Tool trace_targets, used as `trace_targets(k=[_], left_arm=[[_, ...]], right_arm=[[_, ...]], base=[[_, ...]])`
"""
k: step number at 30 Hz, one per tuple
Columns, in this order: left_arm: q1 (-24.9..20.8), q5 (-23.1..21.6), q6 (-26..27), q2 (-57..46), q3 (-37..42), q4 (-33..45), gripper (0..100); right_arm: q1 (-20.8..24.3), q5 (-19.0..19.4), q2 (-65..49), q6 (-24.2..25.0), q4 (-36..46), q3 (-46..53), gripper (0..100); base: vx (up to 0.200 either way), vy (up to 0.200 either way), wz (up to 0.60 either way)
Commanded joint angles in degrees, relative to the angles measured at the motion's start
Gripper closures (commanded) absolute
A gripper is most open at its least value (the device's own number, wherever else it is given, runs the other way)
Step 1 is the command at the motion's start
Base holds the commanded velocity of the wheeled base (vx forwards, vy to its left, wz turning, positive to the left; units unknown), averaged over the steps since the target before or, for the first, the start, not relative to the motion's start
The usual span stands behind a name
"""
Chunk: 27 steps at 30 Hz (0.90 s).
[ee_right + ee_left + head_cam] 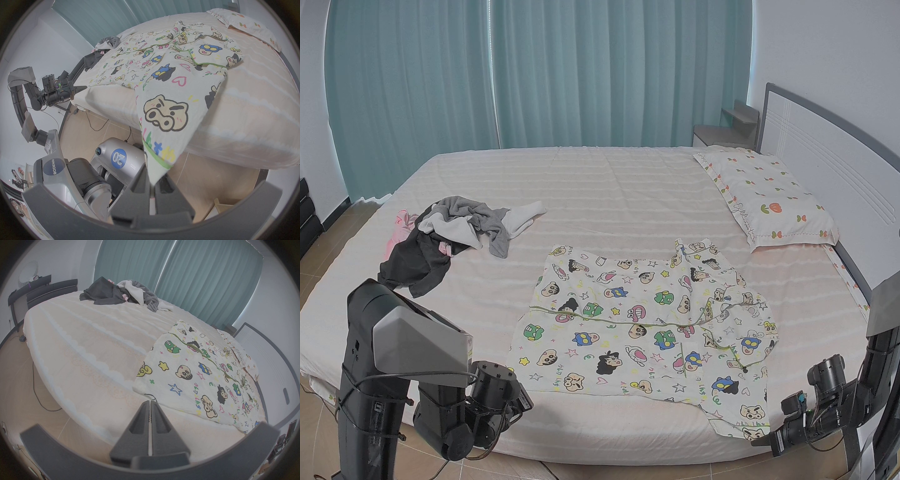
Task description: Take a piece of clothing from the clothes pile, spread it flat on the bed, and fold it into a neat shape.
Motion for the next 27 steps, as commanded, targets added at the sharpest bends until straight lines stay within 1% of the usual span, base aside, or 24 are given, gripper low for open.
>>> trace_targets(k=[1,2,3,5,6,8,9,10,12,13,15,19,27], left_arm=[[3.20,-6.78,0.15,-6.15,2.01,-0.04,0],[3.20,-6.78,0.15,-6.15,2.01,-0.04,0],[4.87,-11.08,0.76,-7.73,2.54,0.05,0],[6.97,-15.57,3.58,-7.99,2.62,0.13,0],[7.50,-16.36,4.46,-7.99,2.62,0.13,0],[9.96,-20.49,8.85,-7.55,2.27,0.13,0],[10.58,-21.81,9.82,-7.29,2.19,0.13,0],[11.28,-24.27,11.49,-6.32,1.92,0.13,0],[12.34,-26.73,14.30,-4.65,1.57,0.40,0],[13.04,-27.87,16.85,-3.69,1.31,0.49,0],[13.92,-28.40,19.92,-1.93,-0.19,0.57,0],[13.83,-28.40,20.01,1.06,-3.79,0.57,0],[13.74,-28.31,20.36,2.73,-7.39,0.66,0]], right_arm=[[-0.60,2.30,-0.17,-0.06,0.13,1.01,100],[-0.60,2.30,-0.17,-0.06,0.13,1.01,100],[-1.04,2.83,0.09,-0.06,0.22,1.01,100],[-1.21,3.27,0.27,-0.06,0.22,1.01,100],[-1.21,3.53,0.35,-0.06,0.22,1.01,100],[-1.74,4.76,0.35,-0.06,0.30,1.01,100],[-2.09,4.94,0.27,-0.06,0.39,1.01,100],[-2.53,5.02,0.27,-0.06,0.30,1.01,100],[-2.71,5.02,0.27,-0.06,0.39,1.01,100],[-3.06,5.02,0.27,-0.06,0.39,1.01,100],[-3.32,5.02,0.18,-0.06,0.48,1.01,100],[-3.41,5.02,0.18,-0.06,0.39,1.01,100],[-3.41,5.02,0.00,-0.06,0.39,1.01,100]], base=[[0.000,0.000,0.00],[0.000,0.000,0.00],[0.000,0.000,0.00],[0.000,0.000,0.00],[0.000,0.000,0.00],[0.000,0.000,0.00],[0.000,0.000,0.00],[0.000,0.000,0.00],[0.000,0.000,0.00],[0.000,0.000,0.00],[0.000,0.000,0.00],[0.000,0.000,0.00],[0.000,0.000,0.00]])
